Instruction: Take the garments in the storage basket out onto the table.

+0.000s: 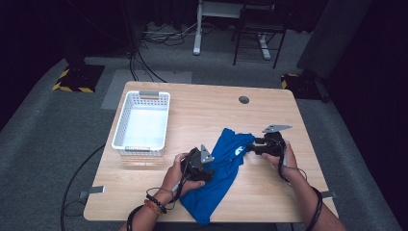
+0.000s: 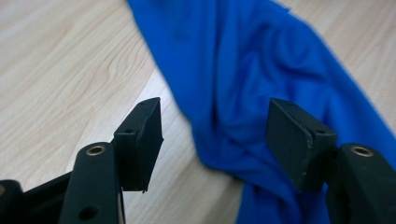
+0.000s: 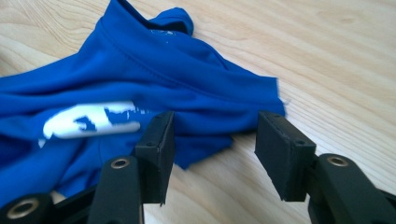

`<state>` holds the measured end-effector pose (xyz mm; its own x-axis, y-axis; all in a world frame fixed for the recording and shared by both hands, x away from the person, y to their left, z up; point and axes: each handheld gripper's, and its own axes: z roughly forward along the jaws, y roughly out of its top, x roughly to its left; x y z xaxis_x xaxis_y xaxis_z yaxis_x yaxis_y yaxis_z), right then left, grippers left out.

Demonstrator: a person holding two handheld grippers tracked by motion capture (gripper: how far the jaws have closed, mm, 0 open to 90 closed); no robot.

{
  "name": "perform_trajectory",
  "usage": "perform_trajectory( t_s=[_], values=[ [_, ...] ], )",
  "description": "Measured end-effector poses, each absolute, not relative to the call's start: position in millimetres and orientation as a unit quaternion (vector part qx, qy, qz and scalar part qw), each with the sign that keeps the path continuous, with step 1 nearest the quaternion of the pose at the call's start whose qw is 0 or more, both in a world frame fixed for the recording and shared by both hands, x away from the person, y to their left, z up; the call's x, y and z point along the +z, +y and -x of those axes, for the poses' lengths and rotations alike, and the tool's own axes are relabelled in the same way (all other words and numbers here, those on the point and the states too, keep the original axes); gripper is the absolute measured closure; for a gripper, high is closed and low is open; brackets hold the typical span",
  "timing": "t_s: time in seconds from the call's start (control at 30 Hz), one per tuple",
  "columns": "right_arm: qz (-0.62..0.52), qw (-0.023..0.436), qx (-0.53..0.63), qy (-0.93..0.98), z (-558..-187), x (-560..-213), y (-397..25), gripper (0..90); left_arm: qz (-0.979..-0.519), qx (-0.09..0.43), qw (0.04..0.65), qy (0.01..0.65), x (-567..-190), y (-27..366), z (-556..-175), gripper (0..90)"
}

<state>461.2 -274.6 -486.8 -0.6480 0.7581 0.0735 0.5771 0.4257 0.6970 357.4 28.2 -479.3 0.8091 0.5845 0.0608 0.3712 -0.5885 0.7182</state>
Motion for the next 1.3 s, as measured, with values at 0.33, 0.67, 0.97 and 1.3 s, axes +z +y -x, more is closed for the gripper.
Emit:
perform_trajectory(
  t_s=[0.33, 0.67, 0.97, 1.3],
  values=[
    [-0.387, 0.130, 0.345, 0.845, -479.0, -479.6, -256.0, 90.0, -0.915, 0.150, 0.309, 0.211, -495.4, 20.3, -336.5, 40.3],
    [-0.337, 0.156, 0.362, 0.855, -470.0, -443.5, -219.0, 81.7, -0.899, 0.144, 0.334, 0.245, -500.3, 5.0, -329.8, 40.5],
    [-0.393, 0.171, 0.332, 0.840, -471.2, -467.0, -245.3, 59.0, -0.896, 0.115, 0.345, 0.254, -502.0, -35.7, -325.1, 40.7],
    [-0.441, 0.149, 0.345, 0.815, -479.9, -475.4, -283.4, 48.5, -0.888, 0.136, 0.380, 0.220, -474.6, -42.5, -311.9, 33.8]
  ],
)
